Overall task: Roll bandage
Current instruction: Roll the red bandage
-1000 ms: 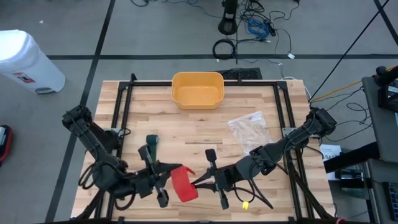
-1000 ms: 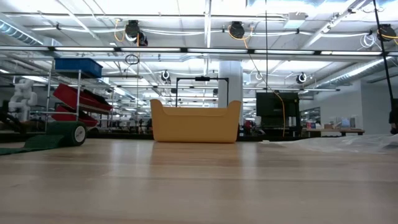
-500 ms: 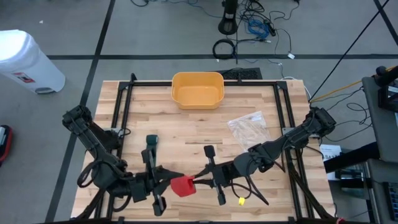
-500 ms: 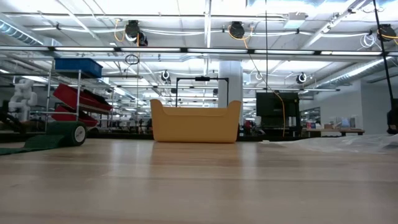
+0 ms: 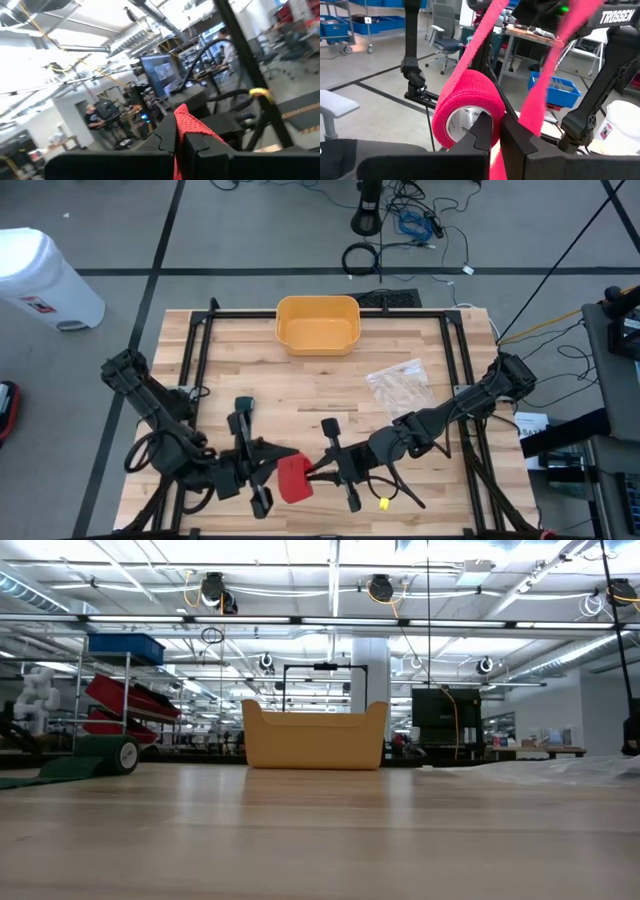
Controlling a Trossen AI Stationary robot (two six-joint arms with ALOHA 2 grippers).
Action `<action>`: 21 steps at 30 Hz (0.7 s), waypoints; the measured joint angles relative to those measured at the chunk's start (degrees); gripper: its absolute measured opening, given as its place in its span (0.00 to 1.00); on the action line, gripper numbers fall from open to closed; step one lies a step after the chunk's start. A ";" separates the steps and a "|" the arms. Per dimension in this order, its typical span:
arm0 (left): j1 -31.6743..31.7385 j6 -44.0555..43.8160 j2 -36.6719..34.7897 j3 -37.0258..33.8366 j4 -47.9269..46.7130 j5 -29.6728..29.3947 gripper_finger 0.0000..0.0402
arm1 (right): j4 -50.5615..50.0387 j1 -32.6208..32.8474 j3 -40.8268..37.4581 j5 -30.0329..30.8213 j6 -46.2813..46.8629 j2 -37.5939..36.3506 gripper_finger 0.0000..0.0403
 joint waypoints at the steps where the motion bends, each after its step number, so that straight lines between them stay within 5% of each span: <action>1: 0.02 0.75 0.00 0.27 0.03 -1.14 0.01 | 0.10 0.00 0.00 -0.01 0.00 0.00 0.04; 8: 0.28 4.50 0.00 0.62 -0.93 -14.60 0.01 | 0.17 0.86 0.01 -0.02 -0.44 0.00 0.04; 21: 0.23 -2.19 0.00 0.62 -16.12 -25.88 0.01 | 2.66 3.13 0.00 -0.19 -2.88 0.00 0.04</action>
